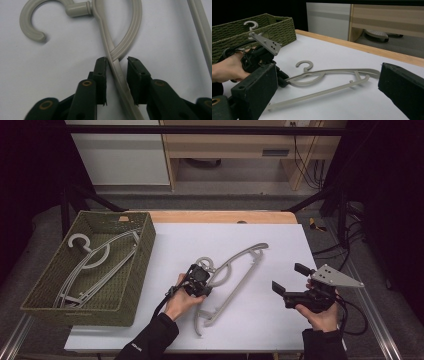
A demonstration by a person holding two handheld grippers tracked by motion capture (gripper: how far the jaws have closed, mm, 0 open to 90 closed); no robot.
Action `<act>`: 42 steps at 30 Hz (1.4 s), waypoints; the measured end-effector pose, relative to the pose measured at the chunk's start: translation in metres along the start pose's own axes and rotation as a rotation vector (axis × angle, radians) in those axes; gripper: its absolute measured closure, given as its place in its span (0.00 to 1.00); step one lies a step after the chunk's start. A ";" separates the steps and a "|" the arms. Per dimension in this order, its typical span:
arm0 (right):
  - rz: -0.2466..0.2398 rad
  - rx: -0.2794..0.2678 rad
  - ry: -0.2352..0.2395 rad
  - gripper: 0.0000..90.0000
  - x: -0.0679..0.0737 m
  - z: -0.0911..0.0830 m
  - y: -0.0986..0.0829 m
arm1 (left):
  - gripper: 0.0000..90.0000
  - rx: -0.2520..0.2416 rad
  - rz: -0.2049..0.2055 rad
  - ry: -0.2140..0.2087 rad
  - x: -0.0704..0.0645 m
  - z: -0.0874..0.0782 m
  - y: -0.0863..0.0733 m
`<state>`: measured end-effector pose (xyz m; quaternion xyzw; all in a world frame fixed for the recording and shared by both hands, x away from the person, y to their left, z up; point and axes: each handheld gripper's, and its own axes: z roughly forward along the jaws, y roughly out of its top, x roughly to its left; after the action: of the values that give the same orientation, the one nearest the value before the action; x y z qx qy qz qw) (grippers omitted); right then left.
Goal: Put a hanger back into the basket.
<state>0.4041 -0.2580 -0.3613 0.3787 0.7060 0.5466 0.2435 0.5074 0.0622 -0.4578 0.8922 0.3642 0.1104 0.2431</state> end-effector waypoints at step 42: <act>0.002 -0.009 -0.006 0.03 -0.002 -0.005 0.001 | 0.91 0.024 0.008 -0.043 0.007 -0.017 -0.007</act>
<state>0.4021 -0.2625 -0.3593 0.3802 0.7025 0.5487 0.2468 0.5018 0.0775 -0.4468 0.8987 0.3567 0.0876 0.2398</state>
